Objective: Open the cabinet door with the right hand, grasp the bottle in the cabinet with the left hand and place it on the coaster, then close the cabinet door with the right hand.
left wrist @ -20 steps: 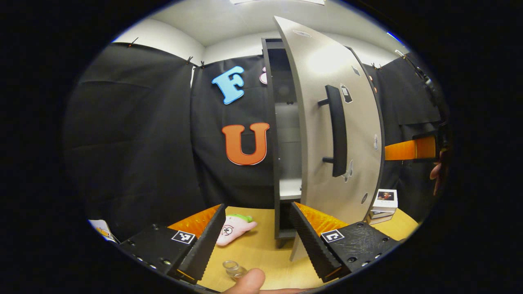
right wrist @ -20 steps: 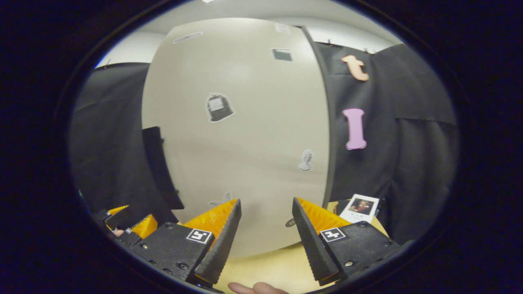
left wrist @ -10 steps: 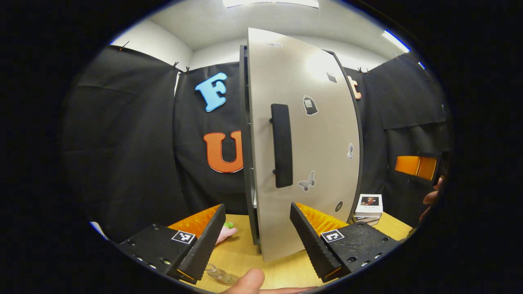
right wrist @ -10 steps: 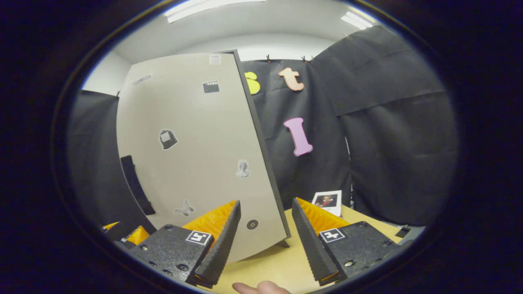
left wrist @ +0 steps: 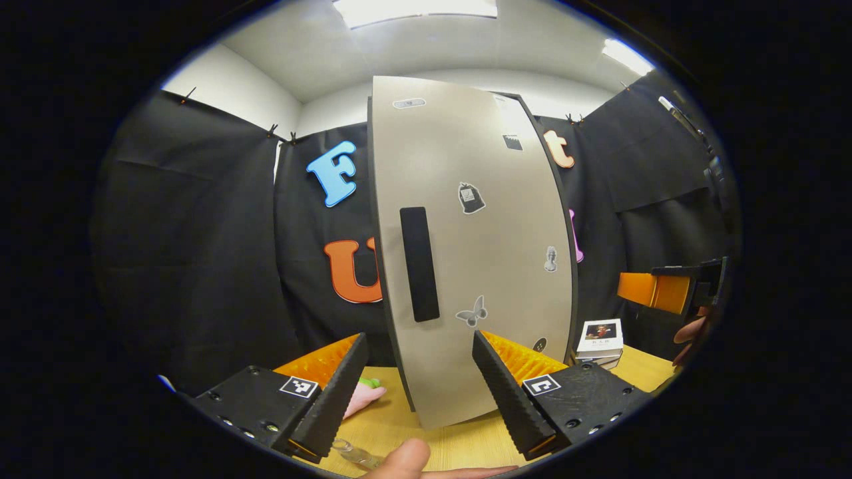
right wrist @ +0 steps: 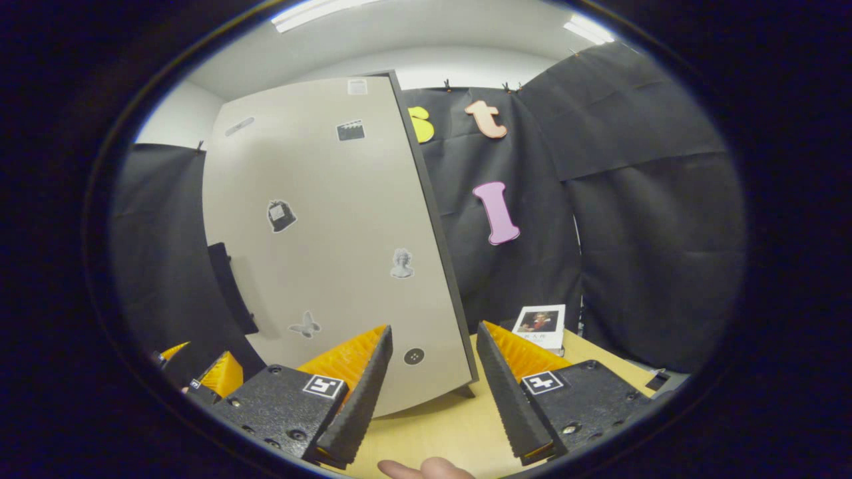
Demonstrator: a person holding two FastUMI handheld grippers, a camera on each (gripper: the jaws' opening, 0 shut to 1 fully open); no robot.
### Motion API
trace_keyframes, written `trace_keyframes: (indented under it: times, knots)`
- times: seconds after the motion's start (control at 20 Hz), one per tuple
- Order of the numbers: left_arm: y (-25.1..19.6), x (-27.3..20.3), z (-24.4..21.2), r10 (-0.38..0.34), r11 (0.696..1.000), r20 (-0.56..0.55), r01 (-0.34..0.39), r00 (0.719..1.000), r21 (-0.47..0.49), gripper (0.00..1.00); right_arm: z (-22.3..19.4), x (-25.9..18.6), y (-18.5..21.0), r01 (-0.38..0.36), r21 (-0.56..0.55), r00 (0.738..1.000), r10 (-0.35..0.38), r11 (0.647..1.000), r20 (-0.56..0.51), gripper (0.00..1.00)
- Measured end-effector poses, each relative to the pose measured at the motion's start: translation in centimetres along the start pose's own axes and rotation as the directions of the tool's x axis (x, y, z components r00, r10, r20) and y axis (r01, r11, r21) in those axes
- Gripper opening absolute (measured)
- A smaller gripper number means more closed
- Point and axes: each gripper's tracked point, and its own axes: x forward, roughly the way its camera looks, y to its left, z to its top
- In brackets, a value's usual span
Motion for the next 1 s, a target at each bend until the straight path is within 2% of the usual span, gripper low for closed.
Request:
trace_keyframes:
  times: [0.25, 0.45, 0.55, 0.65, 0.8, 1.0]
  knots:
    - [0.4, 0.2, -1.5, -0.036, 0.999, -0.031, 0.036, 0.999, 0.003, 0.96, -1.7, 0.7, 0.1, 0.020, -0.036, 1.000, -0.021, 0.999, -0.004, 0.83]
    - [-0.7, 0.4, -1.7, -0.096, 0.993, -0.025, 0.094, 0.995, -0.072, 0.96, -3.4, -1.3, 2.5, 0.014, -0.084, 1.000, -0.014, 0.996, -0.002, 0.83]
    - [-0.4, 0.6, -2.0, -0.090, 0.994, -0.025, 0.088, 0.996, -0.065, 0.96, -2.8, -1.7, 1.9, 0.028, -0.140, 0.999, -0.024, 0.990, 0.030, 0.83]
    - [-0.5, 0.7, -2.3, -0.076, 0.995, -0.035, 0.074, 0.996, -0.074, 0.96, -1.6, -1.4, 2.0, 0.014, -0.128, 0.997, -0.004, 0.992, 0.073, 0.83]
    - [0.2, 0.5, -2.6, -0.034, 0.997, -0.057, 0.030, 0.998, -0.077, 0.96, -1.9, -0.8, 2.4, -0.019, -0.058, 0.997, 0.023, 0.998, 0.070, 0.83]
    - [0.5, 0.4, -2.4, -0.017, 0.998, -0.052, 0.014, 0.999, -0.054, 0.96, -2.5, 0.1, 1.7, 0.003, -0.105, 0.999, 0.002, 0.994, 0.048, 0.83]
